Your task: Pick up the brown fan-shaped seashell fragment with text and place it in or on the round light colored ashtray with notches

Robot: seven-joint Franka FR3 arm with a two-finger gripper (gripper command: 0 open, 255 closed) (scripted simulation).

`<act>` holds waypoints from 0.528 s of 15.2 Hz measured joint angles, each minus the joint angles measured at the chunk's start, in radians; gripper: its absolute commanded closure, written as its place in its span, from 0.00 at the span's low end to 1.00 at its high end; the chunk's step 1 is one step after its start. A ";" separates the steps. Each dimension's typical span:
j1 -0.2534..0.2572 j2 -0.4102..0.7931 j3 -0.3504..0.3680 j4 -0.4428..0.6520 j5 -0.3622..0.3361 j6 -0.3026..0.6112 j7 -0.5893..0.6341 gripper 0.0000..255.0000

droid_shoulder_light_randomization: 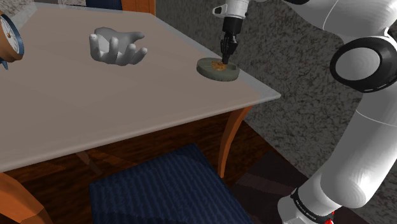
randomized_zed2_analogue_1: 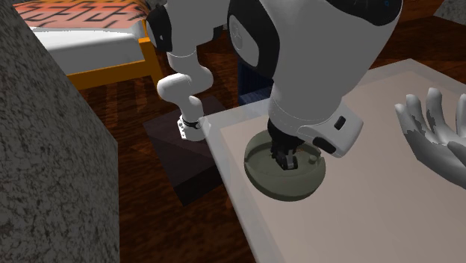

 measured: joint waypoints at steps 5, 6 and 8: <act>0.000 -0.001 0.000 -0.003 0.000 0.002 -0.001 0.00; 0.000 -0.001 0.000 -0.003 0.000 0.002 -0.001 0.00; 0.000 -0.001 0.000 -0.003 0.000 0.002 -0.001 0.00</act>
